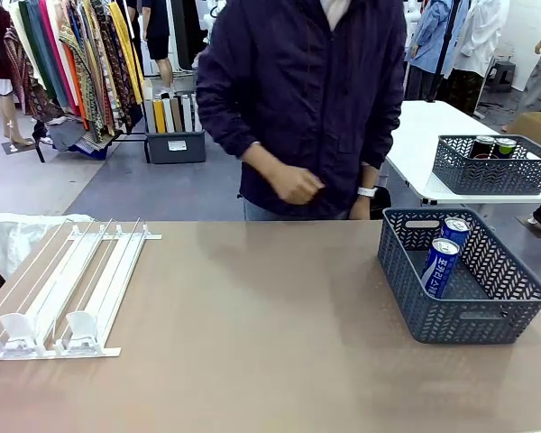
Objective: Retrieve and store the cans from the dispenser.
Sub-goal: Pick up one can from the Automatic Can Dispenser and place it in the middle of the table.
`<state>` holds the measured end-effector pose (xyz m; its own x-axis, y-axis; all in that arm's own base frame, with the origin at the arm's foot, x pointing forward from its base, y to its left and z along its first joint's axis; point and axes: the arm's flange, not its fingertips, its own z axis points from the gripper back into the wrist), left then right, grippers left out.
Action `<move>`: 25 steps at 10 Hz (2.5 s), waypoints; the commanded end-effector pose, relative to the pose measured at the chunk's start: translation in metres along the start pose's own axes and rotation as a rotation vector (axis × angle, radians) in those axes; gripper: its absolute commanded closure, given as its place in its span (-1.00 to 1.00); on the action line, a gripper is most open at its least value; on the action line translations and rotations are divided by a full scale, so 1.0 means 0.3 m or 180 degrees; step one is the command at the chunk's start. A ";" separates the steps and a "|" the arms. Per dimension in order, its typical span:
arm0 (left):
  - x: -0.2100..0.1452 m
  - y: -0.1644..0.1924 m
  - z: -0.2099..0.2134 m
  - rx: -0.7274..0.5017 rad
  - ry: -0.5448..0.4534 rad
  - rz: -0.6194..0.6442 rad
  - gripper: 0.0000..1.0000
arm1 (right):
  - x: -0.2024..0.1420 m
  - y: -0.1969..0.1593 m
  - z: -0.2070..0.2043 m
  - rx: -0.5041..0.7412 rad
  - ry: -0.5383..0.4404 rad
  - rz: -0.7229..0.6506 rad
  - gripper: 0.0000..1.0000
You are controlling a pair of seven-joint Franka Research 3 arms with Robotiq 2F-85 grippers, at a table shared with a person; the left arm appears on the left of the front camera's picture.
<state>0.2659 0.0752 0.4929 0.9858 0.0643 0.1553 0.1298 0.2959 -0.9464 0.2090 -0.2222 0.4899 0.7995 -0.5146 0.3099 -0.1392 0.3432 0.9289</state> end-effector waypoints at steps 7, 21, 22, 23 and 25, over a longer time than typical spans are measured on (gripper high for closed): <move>0.001 -0.004 0.000 -0.0061 -0.0015 -0.0035 -1.00 | 0.009 0.006 0.002 0.0075 -0.0029 0.0078 -1.00; 0.001 -0.004 0.000 -0.0061 -0.0015 -0.0035 -1.00 | 0.009 0.006 0.002 0.0075 -0.0029 0.0078 -1.00; 0.001 -0.004 0.000 -0.0061 -0.0015 -0.0035 -1.00 | 0.009 0.006 0.002 0.0075 -0.0029 0.0078 -1.00; 0.001 -0.004 0.000 -0.0061 -0.0015 -0.0035 -1.00 | 0.009 0.006 0.002 0.0075 -0.0029 0.0078 -1.00; 0.001 -0.004 0.000 -0.0061 -0.0015 -0.0035 -1.00 | 0.009 0.006 0.002 0.0075 -0.0029 0.0078 -1.00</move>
<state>0.2656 0.0752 0.4929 0.9859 0.0634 0.1547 0.1296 0.2947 -0.9468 0.2090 -0.2222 0.4899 0.7995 -0.5145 0.3101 -0.1394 0.3433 0.9288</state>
